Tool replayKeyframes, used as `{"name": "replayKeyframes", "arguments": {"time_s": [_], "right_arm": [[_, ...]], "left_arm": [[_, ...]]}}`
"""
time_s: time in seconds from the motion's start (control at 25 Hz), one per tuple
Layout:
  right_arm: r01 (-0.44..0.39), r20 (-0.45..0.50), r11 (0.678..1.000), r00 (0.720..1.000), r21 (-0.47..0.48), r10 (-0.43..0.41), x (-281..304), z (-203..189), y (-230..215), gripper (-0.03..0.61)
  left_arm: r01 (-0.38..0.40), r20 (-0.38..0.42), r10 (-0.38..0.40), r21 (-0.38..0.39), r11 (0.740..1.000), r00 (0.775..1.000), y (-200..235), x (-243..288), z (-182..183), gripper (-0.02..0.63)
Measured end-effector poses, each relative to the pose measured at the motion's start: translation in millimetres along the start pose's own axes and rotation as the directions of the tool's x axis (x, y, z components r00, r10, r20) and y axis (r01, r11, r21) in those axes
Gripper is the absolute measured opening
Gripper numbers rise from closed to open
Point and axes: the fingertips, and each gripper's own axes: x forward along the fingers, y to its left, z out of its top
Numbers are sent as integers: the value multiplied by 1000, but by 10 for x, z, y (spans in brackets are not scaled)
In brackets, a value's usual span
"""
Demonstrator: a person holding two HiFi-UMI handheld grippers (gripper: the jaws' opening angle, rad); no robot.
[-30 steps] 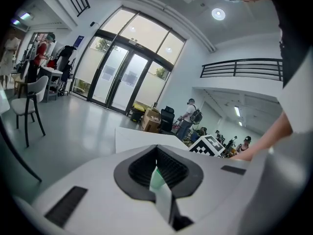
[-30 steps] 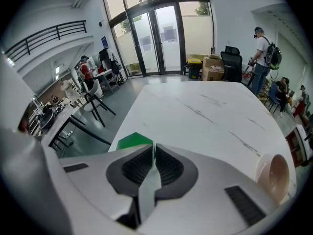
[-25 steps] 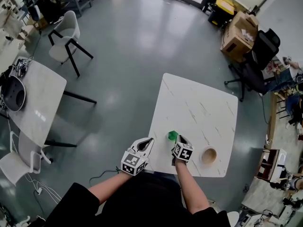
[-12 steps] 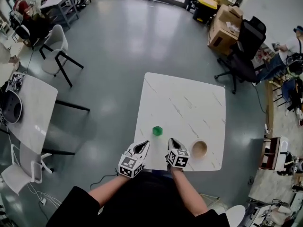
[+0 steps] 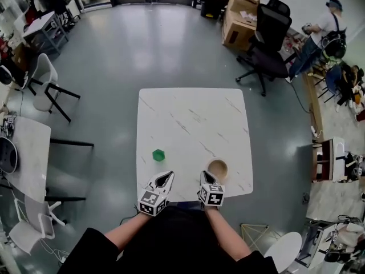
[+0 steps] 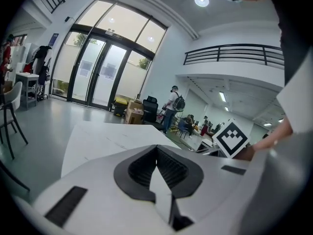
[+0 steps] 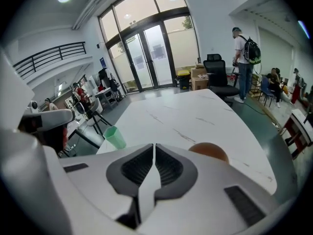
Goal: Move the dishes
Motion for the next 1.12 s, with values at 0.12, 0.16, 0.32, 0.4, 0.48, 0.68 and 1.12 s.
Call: {"name": "replayKeyframes", "arguments": {"time_s": [0.12, 0.16, 0.32, 0.4, 0.48, 0.68, 1.12], "right_arm": [[33, -1, 999, 999, 38, -33, -130, -39, -411, 26], [41, -3, 998, 999, 48, -41, -165, -54, -541, 26], [62, -16, 996, 998, 60, -61, -220, -126, -966, 26], [58, -27, 997, 998, 53, -57, -207, -154, -1115, 26], [49, -40, 998, 998, 46, -47, -174, -176, -1232, 26], [49, -74, 998, 996, 47, -45, -81, -251, -1519, 28], [6, -185, 997, 983, 72, 7, 229, -503, -1808, 89]], "left_arm": [[12, -21, -12, -1, 1000, 1000, -209, 221, -19, 17], [14, -27, -14, 0, 1000, 1000, -276, 295, -25, 17], [22, -39, -21, 4, 1000, 999, -488, 587, -82, 17], [27, -49, -27, 10, 1000, 998, -583, 730, -123, 17], [33, -56, -32, 12, 999, 998, -667, 865, -157, 17], [39, -70, -38, 17, 999, 997, -832, 1139, -200, 17], [15, -115, -12, 26, 1000, 993, -965, 1382, -342, 17]]}}
